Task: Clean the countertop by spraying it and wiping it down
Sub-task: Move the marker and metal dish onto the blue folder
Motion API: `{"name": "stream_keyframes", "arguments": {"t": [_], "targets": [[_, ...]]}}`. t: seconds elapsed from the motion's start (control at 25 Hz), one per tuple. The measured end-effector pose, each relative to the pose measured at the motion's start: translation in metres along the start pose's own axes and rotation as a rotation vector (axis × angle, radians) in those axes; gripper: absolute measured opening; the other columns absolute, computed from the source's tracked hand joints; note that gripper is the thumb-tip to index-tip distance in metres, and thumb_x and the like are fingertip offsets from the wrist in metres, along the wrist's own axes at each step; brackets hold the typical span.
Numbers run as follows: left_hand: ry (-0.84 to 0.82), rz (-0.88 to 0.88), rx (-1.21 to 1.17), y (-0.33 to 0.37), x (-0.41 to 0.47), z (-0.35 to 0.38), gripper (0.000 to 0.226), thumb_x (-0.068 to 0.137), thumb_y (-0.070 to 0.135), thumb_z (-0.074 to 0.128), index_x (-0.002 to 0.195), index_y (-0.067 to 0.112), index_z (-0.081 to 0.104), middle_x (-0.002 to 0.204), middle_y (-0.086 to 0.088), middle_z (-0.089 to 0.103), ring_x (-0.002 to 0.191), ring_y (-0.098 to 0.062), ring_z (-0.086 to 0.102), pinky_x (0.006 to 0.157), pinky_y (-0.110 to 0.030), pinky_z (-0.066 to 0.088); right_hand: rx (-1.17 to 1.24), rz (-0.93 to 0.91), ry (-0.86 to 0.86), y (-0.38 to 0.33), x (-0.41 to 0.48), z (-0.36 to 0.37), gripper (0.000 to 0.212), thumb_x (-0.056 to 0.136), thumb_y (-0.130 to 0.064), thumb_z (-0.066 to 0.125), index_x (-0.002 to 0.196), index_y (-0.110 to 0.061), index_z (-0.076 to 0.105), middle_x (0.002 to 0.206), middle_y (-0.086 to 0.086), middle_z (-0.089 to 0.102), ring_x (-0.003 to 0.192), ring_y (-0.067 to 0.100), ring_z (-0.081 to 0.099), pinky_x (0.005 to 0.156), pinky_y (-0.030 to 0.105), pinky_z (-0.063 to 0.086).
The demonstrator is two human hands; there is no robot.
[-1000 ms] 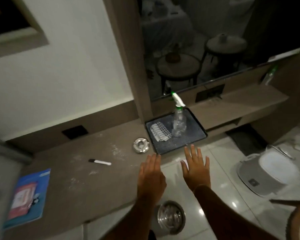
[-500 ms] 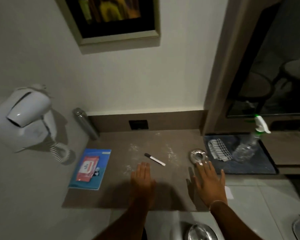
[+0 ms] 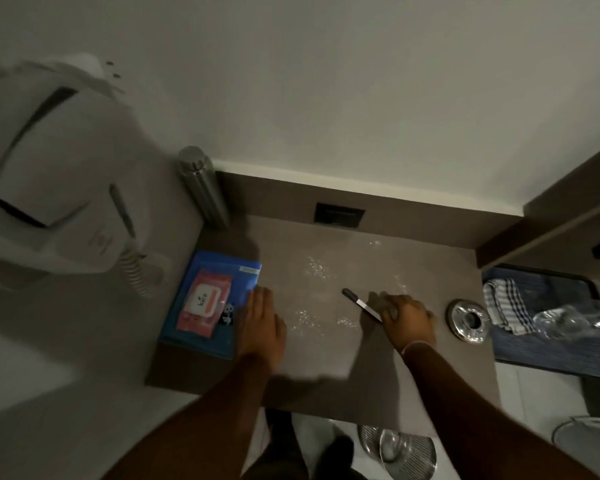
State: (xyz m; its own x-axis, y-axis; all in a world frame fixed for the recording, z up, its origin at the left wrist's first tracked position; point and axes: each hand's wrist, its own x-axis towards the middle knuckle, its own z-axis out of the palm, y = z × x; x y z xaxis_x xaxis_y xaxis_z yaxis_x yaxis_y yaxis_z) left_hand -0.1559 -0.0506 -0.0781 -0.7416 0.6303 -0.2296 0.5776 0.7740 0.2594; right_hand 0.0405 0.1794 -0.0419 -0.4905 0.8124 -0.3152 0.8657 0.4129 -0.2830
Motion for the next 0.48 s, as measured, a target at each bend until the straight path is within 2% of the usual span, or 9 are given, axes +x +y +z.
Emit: {"name": "stream_keyframes", "arguments": {"t": [0.08,0.16,0.24,0.32,0.4,0.48], "targets": [[-0.006,-0.036,-0.032,-0.009,0.010,0.003,0.067,0.102,0.044,0.034,0.161,0.021,0.014,0.170,-0.007,0.012,0.156,-0.027,0.013,0.125,-0.048,0.017,-0.012,0.040,-0.076,-0.007,0.021,0.004,0.038,0.099,-0.038,0.056,0.135,-0.033,0.064,0.133,0.001,0.066,0.129,0.030,0.058,0.107,0.046,0.039],[0.023,-0.083,-0.050,-0.017,0.014,0.005,0.065,0.101,0.040,0.043,0.159,0.019,0.022,0.168,-0.010,0.021,0.154,-0.030,0.020,0.125,-0.051,0.022,-0.052,0.034,-0.134,-0.011,0.038,0.010,0.025,0.099,-0.045,0.056,0.119,-0.033,0.065,0.113,0.002,0.064,0.120,0.032,0.060,0.101,0.047,0.042],[0.020,-0.187,-0.023,-0.027,0.014,0.006,0.067,0.101,0.041,0.046,0.159,0.017,0.022,0.167,-0.012,0.022,0.155,-0.032,0.018,0.124,-0.054,0.021,-0.112,-0.017,-0.173,-0.013,0.048,0.018,0.019,0.096,-0.050,0.059,0.104,-0.034,0.064,0.095,-0.005,0.054,0.110,0.030,0.062,0.093,0.046,0.044],[-0.032,-0.308,-0.018,-0.039,0.012,0.008,0.074,0.101,0.046,0.044,0.161,0.020,0.011,0.170,-0.009,0.010,0.157,-0.032,0.007,0.126,-0.054,0.014,-0.151,-0.057,-0.166,-0.013,0.054,0.025,0.018,0.093,-0.050,0.062,0.104,-0.037,0.065,0.099,-0.006,0.059,0.108,0.027,0.061,0.093,0.045,0.045],[-0.065,-0.320,0.002,-0.050,0.010,0.008,0.076,0.102,0.049,0.041,0.162,0.022,0.004,0.171,-0.005,0.001,0.157,-0.030,-0.001,0.127,-0.054,0.010,-0.213,-0.104,-0.149,-0.011,0.057,0.030,0.024,0.094,-0.045,0.062,0.118,-0.040,0.065,0.113,-0.002,0.067,0.113,0.027,0.061,0.098,0.045,0.045],[-0.070,-0.303,0.013,-0.056,0.013,0.005,0.074,0.102,0.047,0.040,0.161,0.023,0.003,0.171,-0.003,0.000,0.157,-0.029,-0.001,0.127,-0.055,0.011,-0.225,-0.114,-0.129,-0.015,0.059,0.030,0.031,0.098,-0.047,0.058,0.127,-0.040,0.063,0.119,-0.001,0.069,0.114,0.026,0.061,0.099,0.044,0.045]]}}
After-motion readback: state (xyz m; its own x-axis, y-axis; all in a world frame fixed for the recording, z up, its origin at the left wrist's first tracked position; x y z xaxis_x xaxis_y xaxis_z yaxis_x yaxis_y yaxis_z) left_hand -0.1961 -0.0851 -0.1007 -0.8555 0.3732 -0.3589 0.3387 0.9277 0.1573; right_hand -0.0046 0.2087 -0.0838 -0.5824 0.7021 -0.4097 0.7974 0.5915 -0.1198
